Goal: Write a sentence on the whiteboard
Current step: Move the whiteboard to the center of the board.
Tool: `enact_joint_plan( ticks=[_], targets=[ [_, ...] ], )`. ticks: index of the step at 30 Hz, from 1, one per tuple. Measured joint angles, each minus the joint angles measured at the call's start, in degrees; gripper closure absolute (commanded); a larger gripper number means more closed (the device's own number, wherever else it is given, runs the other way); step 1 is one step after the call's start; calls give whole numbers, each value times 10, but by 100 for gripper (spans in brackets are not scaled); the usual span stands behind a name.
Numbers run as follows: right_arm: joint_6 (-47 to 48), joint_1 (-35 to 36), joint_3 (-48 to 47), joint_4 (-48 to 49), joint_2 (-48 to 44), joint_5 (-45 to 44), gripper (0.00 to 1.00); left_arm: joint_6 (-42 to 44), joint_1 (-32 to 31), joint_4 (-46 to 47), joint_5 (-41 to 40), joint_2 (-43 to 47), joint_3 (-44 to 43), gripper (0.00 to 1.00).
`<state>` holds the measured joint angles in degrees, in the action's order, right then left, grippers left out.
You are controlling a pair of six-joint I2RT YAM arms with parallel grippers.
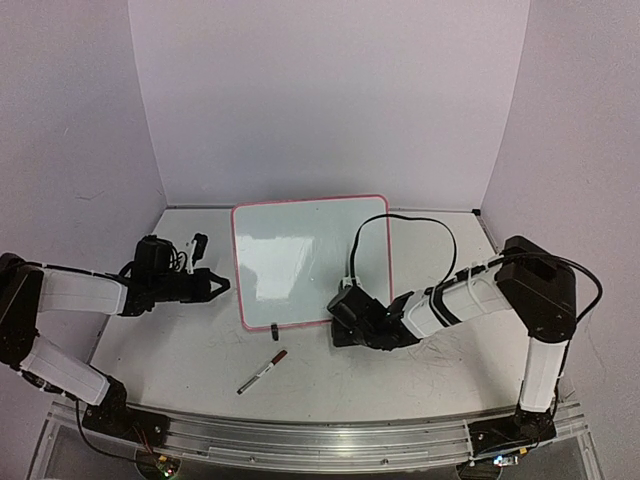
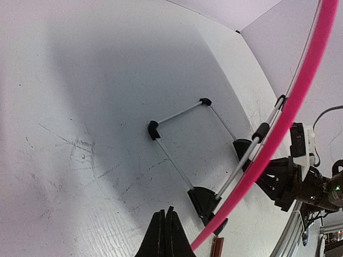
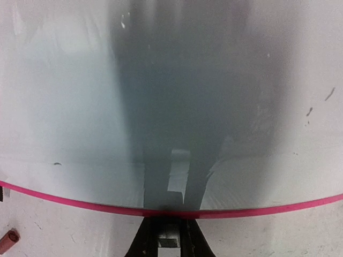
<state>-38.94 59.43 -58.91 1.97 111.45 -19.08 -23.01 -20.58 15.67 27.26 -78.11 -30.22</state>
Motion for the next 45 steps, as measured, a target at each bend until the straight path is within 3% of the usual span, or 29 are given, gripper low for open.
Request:
enact_joint_plan(
  ticks=[6,13,19,22,27,38,43,45],
  targets=[
    [5,0,58,11,-39,-21,100,-14,-7,23,23,-41,-7,100],
    [5,-18,118,27,-82,-26,100,-43,-27,57,59,-64,-14,56],
    [5,-68,194,29,-145,-33,100,-64,-34,90,86,-68,-15,29],
    [16,-87,228,49,-167,-36,100,-67,-67,103,105,-94,-33,20],
    [51,-99,262,93,-184,-27,100,-70,-135,131,142,-173,-113,19],
    [135,-117,286,137,-194,10,100,-75,-145,182,185,-282,-194,27],
    [161,-122,286,145,-194,23,100,-84,-148,206,202,-315,-216,37],
    [171,-121,286,148,-194,27,100,-88,-149,218,210,-331,-229,48]
  ],
)
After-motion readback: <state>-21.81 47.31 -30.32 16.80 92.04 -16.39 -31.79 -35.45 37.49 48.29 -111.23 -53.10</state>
